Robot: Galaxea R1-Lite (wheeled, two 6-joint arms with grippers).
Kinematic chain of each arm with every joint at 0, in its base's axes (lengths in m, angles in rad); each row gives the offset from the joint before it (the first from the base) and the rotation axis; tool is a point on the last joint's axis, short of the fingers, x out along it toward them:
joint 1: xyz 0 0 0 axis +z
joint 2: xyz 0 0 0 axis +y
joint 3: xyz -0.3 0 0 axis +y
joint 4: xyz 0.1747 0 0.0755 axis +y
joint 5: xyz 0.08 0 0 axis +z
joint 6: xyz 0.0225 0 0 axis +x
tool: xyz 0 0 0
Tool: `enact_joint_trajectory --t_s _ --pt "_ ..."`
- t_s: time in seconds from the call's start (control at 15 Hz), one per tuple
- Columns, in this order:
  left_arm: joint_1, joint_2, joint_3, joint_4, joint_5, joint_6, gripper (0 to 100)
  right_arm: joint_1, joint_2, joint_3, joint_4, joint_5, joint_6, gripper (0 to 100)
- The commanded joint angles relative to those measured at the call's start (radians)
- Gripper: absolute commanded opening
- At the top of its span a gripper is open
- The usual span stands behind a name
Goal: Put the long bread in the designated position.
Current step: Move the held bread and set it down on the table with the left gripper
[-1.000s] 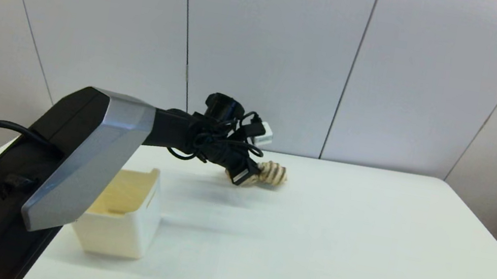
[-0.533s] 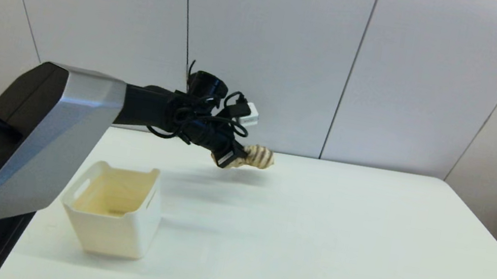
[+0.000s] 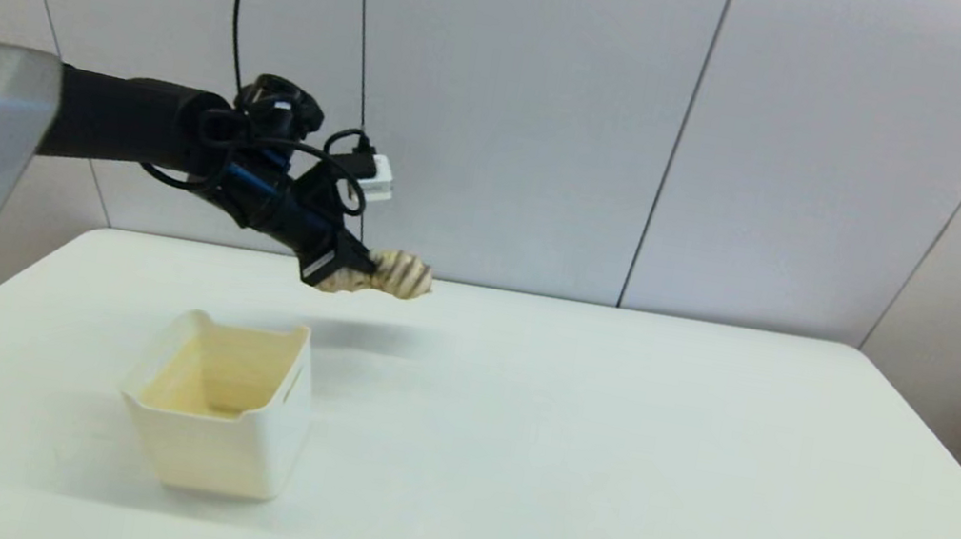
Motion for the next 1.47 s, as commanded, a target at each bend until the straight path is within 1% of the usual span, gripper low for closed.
enact_joint_trajectory --t_s 0.07,0.2,0.33,0.53,1.47 --pt "0.136 -0.041 0.02 0.134 -0.09 0.185 0 0.0 0.001 0.0 0.0 0.001 -0.001 100" --pt "0.17 -0.03 0.02 0.188 -0.123 0.269 0 0.0 0.001 0.0 0.0 0.001 -0.001 100" --pt "0.196 -0.011 0.022 0.205 -0.145 0.326 0 0.0 0.001 0.0 0.0 0.001 -0.001 100" --pt "0.198 0.016 0.022 0.209 -0.182 0.343 0 0.0 0.001 0.0 0.0 0.001 -0.001 100" --pt "0.198 0.062 0.06 0.217 -0.183 0.348 0 0.0 0.001 0.0 0.0 0.001 -0.001 100"
